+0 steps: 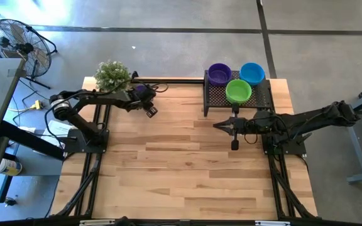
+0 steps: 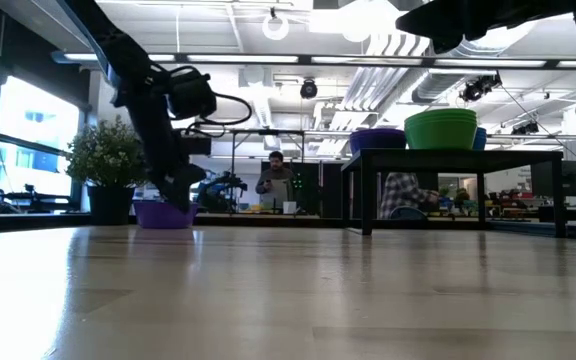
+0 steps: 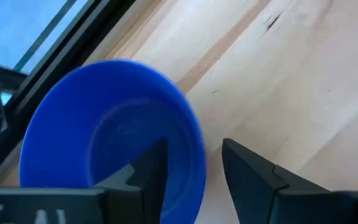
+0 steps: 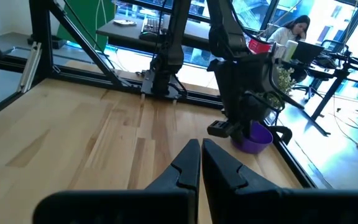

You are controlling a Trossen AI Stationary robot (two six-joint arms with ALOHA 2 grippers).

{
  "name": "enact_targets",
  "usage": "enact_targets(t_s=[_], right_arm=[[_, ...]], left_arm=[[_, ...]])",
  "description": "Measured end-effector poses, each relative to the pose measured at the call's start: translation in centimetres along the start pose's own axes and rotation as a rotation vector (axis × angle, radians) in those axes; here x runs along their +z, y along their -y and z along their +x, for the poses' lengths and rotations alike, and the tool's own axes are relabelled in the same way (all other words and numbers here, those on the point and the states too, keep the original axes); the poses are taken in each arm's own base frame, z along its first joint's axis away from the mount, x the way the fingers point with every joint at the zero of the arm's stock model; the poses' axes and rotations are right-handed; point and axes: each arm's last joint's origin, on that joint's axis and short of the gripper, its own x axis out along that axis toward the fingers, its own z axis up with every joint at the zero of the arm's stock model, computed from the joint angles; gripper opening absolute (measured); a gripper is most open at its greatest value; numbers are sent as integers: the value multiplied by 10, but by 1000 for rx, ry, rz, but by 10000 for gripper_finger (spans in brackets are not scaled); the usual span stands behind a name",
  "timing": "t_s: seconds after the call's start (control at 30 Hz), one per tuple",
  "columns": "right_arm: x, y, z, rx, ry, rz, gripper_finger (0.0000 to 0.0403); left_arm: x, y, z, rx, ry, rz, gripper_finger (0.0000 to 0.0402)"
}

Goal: Pick & Place Mini bowls
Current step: Stack the violet bowl on the other violet bowls on the shelf

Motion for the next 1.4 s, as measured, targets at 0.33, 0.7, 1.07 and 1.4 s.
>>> enact_targets(t_s=[0.33, 0.7, 1.07, 1.4], right_arm=[[0, 0, 0, 0, 0, 1, 7], [0, -1, 0, 5, 1, 0, 7], [5, -20, -6, -13, 10, -67, 7], [5, -24, -7, 9, 15, -76, 7]], left_arm=[[-5, 7, -1, -173, -40, 103, 32], [-8, 45, -37, -265, 44, 297, 6], [1, 135, -78, -562, 320, 434, 2], [37, 190, -79, -599, 339, 543, 2]])
